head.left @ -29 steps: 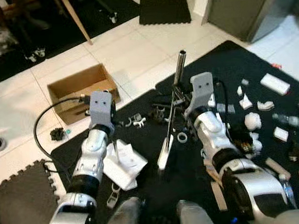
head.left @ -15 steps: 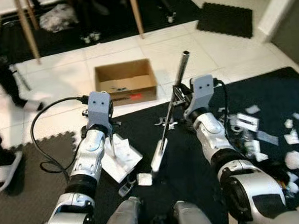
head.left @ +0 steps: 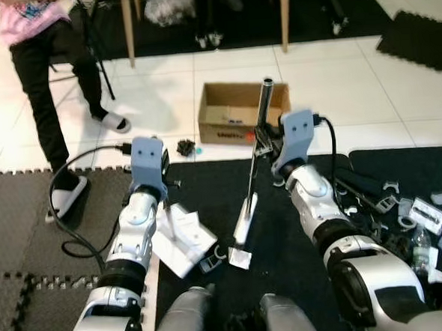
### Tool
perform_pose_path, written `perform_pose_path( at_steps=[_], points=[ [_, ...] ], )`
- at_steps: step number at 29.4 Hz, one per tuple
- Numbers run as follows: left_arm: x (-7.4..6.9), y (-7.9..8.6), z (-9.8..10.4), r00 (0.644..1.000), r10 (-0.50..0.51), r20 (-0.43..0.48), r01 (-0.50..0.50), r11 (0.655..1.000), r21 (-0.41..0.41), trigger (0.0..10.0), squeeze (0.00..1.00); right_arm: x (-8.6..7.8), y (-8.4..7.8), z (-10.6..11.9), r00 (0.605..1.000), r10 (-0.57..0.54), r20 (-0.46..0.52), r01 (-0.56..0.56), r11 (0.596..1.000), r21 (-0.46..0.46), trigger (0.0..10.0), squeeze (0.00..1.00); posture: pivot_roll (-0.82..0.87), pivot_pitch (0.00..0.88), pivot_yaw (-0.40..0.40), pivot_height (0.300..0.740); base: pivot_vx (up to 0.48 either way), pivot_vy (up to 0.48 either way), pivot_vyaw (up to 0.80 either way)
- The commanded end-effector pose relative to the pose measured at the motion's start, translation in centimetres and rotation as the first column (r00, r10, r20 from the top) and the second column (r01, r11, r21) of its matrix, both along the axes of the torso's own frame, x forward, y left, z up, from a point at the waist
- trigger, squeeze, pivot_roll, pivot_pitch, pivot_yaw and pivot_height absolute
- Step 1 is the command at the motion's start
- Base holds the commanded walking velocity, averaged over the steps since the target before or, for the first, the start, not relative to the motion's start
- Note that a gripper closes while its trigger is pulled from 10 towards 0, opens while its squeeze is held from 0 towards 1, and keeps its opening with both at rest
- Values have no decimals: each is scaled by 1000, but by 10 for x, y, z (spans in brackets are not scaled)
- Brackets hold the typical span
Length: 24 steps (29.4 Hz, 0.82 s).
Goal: Sweep floor
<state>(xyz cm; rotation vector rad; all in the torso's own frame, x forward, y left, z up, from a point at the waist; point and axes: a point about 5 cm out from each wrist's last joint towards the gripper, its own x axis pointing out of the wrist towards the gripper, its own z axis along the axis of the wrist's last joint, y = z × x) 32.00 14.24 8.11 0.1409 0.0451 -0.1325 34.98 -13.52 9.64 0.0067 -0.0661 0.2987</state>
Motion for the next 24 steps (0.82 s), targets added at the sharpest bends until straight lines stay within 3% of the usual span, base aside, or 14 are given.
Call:
perform_pose_path(
  at_steps=[1, 24],
  points=[
    [1, 1, 6, 999, 7, 33, -7, 1000, -5, 10000, 0, 1, 6, 3, 1000, 13, 17, -14, 1000, 19, 10000, 0, 17, 68, 12, 740, 0, 0, 0],
    [1, -1, 6, 999, -6, 36, 7, 1000, -23, 10000, 0, 0, 6, 4, 1000, 20, 24, -20, 999, 32, 10000, 0, 15, 70, 10, 740, 0, 0, 0]
  ],
)
